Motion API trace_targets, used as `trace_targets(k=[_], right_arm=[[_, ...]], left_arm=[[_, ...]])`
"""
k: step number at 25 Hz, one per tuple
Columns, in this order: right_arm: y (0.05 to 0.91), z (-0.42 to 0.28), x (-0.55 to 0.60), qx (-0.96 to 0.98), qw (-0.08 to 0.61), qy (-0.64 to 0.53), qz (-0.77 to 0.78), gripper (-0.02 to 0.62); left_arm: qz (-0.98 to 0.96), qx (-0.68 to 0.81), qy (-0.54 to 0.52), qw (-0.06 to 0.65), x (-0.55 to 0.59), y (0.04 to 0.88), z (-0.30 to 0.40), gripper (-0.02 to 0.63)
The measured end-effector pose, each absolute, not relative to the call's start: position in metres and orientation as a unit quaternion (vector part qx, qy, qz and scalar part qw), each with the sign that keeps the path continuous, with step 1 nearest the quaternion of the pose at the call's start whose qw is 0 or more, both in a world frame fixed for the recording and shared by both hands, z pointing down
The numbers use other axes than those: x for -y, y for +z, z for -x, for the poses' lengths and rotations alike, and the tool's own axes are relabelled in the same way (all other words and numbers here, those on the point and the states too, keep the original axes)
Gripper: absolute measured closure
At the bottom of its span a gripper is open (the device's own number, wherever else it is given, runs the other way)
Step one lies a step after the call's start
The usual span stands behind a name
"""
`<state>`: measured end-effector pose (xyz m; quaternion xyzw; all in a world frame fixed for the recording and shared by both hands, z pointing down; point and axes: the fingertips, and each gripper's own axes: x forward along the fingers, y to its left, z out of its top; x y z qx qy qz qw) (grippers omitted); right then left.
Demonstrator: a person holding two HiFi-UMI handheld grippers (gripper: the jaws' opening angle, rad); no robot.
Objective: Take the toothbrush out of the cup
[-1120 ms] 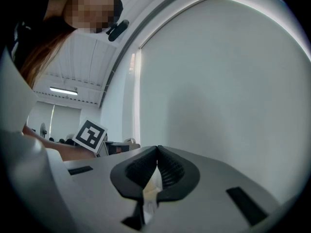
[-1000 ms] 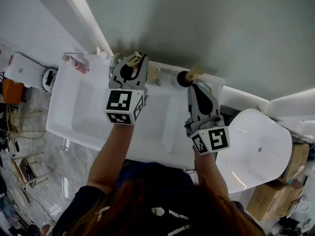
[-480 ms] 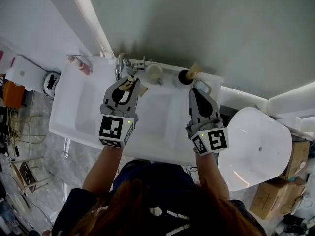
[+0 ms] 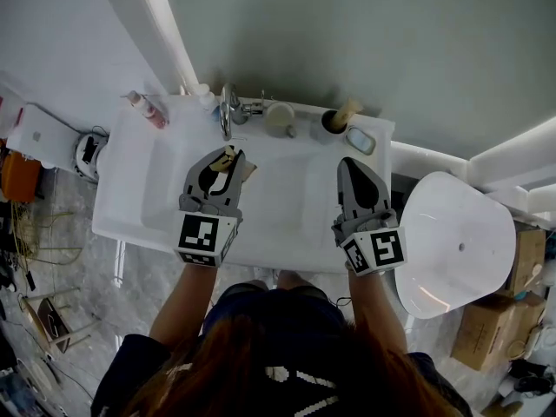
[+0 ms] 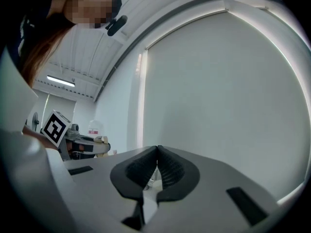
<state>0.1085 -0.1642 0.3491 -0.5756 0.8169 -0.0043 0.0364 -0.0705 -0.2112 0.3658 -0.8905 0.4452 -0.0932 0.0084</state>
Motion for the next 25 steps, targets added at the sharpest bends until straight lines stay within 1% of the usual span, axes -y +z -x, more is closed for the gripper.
trace_targets(k=[8, 16, 21, 25], right_arm=[[0.341, -0.105, 0.133, -0.798, 0.015, 0.020, 0.602, 0.580], [0.322, -0.119, 0.117, -0.795, 0.022, 0.040, 0.605, 0.580], [0.309, -0.145, 0.126, -0.805, 0.049, 0.050, 0.589, 0.580], [0.305, -0.173, 0.119, -0.829, 0.053, 0.062, 0.554, 0.580]], left_arm=[[0.898, -0.433, -0.071, 0.009, 0.195, 0.360, 0.088, 0.537], [0.891, -0.449, -0.062, 0.015, 0.183, 0.352, 0.091, 0.538], [0.878, -0.473, -0.067, 0.026, 0.179, 0.345, 0.072, 0.538], [0.856, -0.510, -0.075, 0.032, 0.164, 0.346, 0.045, 0.538]])
